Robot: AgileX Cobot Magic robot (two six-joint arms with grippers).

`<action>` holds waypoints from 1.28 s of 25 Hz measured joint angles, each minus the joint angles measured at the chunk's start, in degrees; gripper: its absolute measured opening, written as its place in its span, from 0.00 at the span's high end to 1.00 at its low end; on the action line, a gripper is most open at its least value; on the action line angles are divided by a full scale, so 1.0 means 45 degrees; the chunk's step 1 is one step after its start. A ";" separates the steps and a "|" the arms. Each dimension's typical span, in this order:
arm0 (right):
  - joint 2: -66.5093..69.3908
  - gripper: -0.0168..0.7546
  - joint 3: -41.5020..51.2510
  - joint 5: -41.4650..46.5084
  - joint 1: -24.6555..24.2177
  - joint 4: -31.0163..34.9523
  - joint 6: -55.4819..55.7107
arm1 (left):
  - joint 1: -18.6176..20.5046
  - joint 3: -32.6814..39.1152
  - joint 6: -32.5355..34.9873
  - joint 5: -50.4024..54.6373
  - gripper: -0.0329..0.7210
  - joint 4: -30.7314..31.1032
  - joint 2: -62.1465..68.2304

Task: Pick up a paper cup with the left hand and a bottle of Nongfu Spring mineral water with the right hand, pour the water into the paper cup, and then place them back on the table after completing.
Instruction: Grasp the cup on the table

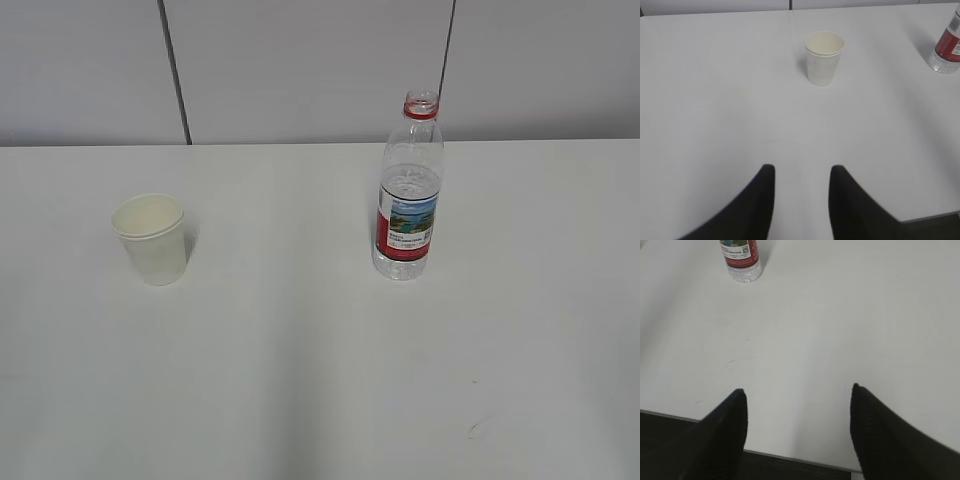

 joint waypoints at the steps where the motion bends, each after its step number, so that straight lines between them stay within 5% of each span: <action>1: 0.0000 0.36 0.0000 0.0000 0.0000 0.0000 0.0000 | 0.0000 0.0000 0.0000 0.0000 0.64 0.0000 0.0000; 7: 0.0307 0.36 -0.0579 -0.0796 0.0000 0.0000 0.0000 | 0.0000 -0.0617 0.0000 -0.1800 0.64 0.0348 0.0413; 18: 0.4789 0.36 -0.1579 -0.3728 0.0000 0.0382 0.0254 | 0.0000 -0.1077 0.0000 -0.6330 0.64 0.0228 0.5418; 32: 0.8833 0.36 -0.1043 -1.0985 0.0000 0.0637 0.0283 | 0.0000 -0.0416 0.0000 -1.1982 0.64 0.0110 0.9231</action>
